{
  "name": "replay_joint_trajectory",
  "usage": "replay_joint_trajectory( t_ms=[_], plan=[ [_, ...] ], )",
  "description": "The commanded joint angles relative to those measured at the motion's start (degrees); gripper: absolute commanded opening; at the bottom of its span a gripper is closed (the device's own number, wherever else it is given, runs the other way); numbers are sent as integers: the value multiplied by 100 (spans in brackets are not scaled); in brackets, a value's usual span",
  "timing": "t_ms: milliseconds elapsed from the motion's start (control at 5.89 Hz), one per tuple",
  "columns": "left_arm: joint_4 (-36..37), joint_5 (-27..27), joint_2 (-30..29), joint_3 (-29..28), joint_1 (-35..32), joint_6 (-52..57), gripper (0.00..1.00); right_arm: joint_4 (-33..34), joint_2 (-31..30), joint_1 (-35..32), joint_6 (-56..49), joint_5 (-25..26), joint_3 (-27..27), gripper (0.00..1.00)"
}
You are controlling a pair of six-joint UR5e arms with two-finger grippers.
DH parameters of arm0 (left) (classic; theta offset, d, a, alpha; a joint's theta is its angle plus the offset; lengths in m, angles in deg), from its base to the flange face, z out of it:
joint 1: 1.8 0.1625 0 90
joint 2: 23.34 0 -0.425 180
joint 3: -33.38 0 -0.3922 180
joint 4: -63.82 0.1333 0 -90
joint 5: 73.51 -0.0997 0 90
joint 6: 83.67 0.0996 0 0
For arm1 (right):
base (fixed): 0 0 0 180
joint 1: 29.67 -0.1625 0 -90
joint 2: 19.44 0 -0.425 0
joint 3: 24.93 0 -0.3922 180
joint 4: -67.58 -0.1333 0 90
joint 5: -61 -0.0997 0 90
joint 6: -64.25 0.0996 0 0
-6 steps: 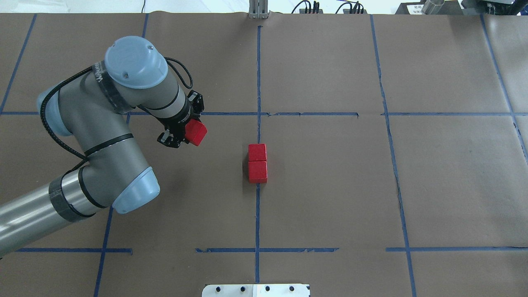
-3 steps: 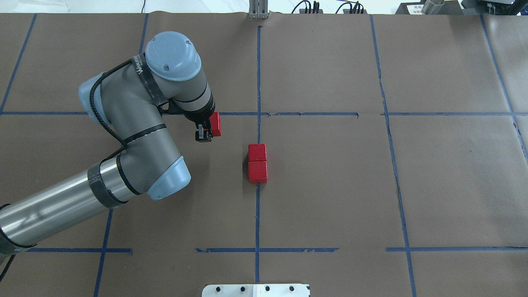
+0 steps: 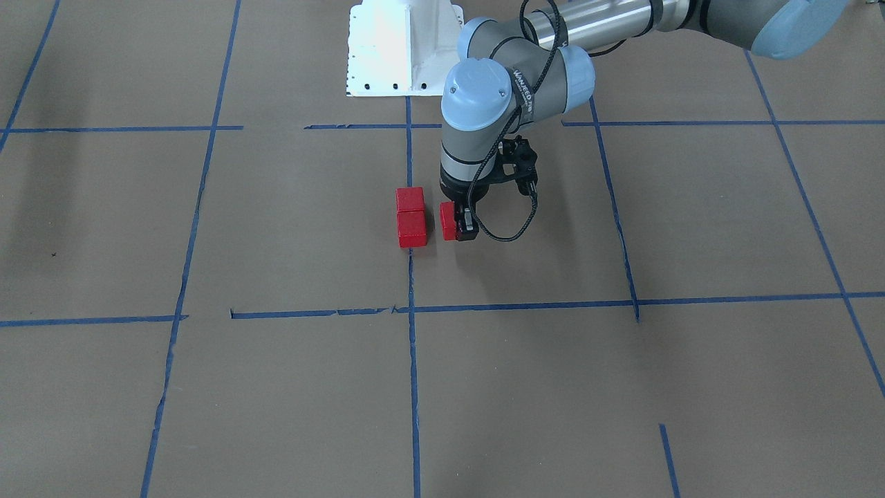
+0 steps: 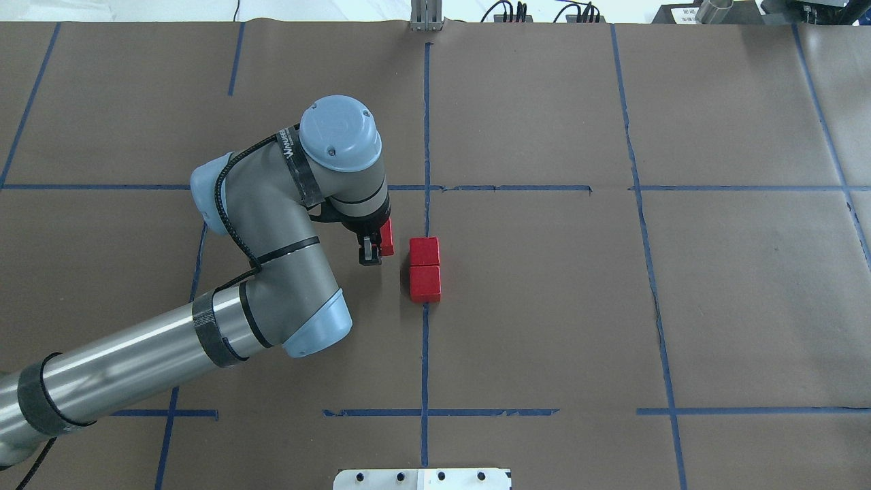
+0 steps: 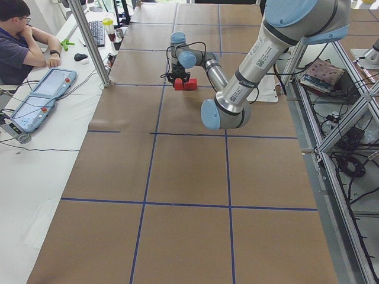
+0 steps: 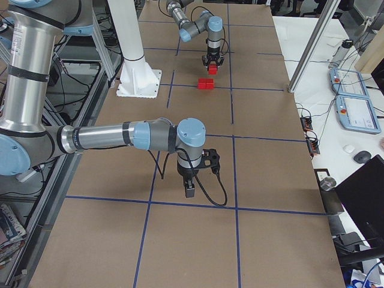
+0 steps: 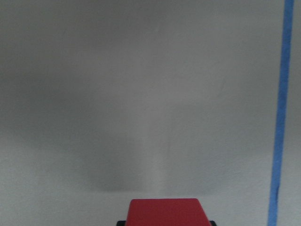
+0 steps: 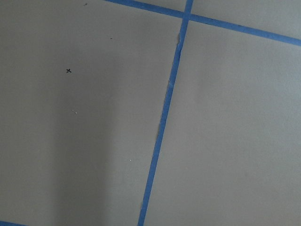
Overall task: Form red blocks into L shape at center
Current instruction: 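Carry the cube with the left gripper beside the farther stacked cube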
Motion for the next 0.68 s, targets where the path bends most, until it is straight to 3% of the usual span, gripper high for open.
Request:
replay_joint_trajectory(
  t_ms=[0, 509],
  plan=[
    [-149, 4, -52, -250, 71, -200, 30, 0, 0, 3, 0, 2, -15, 100],
    [-247, 4, -70, -339, 194, -299, 30, 0, -26, 3, -9, 2, -33, 100]
  ],
)
